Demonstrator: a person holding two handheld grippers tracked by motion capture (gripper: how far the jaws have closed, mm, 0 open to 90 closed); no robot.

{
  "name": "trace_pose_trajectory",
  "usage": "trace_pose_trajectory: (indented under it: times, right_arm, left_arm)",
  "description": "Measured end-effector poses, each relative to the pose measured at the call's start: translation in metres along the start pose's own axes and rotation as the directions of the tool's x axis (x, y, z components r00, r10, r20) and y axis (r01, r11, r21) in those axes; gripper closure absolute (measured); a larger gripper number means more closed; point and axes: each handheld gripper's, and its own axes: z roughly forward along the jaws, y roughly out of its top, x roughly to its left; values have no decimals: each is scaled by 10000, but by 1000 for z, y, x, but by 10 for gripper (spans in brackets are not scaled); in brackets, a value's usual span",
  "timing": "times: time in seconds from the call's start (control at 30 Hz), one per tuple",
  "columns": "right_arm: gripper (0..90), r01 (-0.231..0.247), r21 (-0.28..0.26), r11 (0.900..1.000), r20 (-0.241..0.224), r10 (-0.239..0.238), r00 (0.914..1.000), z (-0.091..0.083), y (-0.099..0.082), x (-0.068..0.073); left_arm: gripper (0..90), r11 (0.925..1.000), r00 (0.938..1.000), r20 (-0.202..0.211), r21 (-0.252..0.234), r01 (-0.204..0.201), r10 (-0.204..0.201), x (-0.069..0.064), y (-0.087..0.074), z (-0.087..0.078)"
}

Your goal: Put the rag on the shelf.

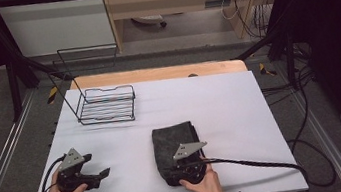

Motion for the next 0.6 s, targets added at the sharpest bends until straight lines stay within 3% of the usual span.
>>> trace_pose_trajectory:
  times: [0.07,0.13,0.17,0.23,0.37,0.5,0.53,0.6]
  right_arm:
    - [787,-1,10,10000,-49,1,10000,3,-1,-1]
    - [629,-218,-11,9998,-141,218,9997,3,-1,-1]
    - [629,-304,-62,9995,-94,304,9995,2,-1,-1]
    - [530,-207,-72,9998,98,207,9997,-2,2,-3]
    - [458,-386,-435,9983,358,402,9985,-14,4,-10]
    - [366,-697,-902,9935,1292,811,9883,-40,4,-32]
    - [366,-697,-902,9935,1292,811,9883,-40,4,-32]
    - [358,-703,-875,9937,2034,870,9752,-53,-2,-48]
  left_arm:
    - [99,10000,10000,-2,42,-6,6,-1,0,0]
    - [98,10000,10000,18,43,8,-8,-1,1,0]
    - [98,10000,10000,19,36,35,-35,-2,1,0]
    - [97,10000,10000,38,10,80,-80,-4,3,0]
    - [95,9999,9999,107,64,120,-121,-9,9,0]
    - [91,9997,9998,118,218,132,-134,-21,20,5]
    - [91,9995,9999,118,280,123,-127,-24,23,6]
    - [91,9992,9997,205,380,97,-105,-33,30,10]
